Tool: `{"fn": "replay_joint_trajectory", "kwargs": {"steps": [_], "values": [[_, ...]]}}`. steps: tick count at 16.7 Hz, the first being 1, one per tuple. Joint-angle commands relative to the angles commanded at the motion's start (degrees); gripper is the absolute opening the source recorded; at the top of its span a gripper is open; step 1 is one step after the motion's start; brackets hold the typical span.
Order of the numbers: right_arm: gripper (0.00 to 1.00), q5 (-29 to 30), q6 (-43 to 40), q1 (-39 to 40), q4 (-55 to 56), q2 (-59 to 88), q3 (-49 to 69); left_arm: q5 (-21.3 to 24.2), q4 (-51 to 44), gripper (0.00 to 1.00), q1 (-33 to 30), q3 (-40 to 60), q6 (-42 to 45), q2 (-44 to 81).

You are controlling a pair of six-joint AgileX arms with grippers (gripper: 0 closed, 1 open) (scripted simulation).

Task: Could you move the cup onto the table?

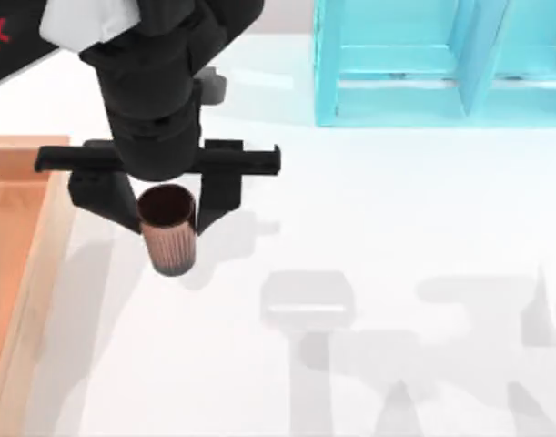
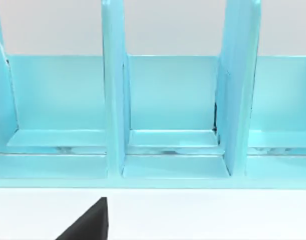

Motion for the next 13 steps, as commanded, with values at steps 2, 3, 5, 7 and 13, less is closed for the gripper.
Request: {"fn": "replay_joint_trajectory", "kwargs": {"steps": [2, 3, 5, 7, 13], "values": [[1.00, 0.0, 0.0, 0.0, 0.0, 0.0, 0.0, -0.6, -1.8, 0.00, -8.0, 8.6, -7.9, 6.6], [1.00, 0.0, 0.0, 0.0, 0.0, 0.0, 0.0, -0.9, -2.8, 0.00, -12.0, 12.8, -11.8, 9.8], [1.00, 0.0, 0.0, 0.0, 0.0, 0.0, 0.0, -1.4, -4.5, 0.00, -19.6, 21.0, -19.5, 16.1], [1.00, 0.0, 0.0, 0.0, 0.0, 0.0, 0.0, -1.9, -6.0, 0.00, -26.6, 28.5, -26.4, 21.7], [1.00, 0.0, 0.0, 0.0, 0.0, 0.0, 0.0, -2.8, -8.6, 0.00, -39.1, 42.0, -39.0, 31.8]]}}
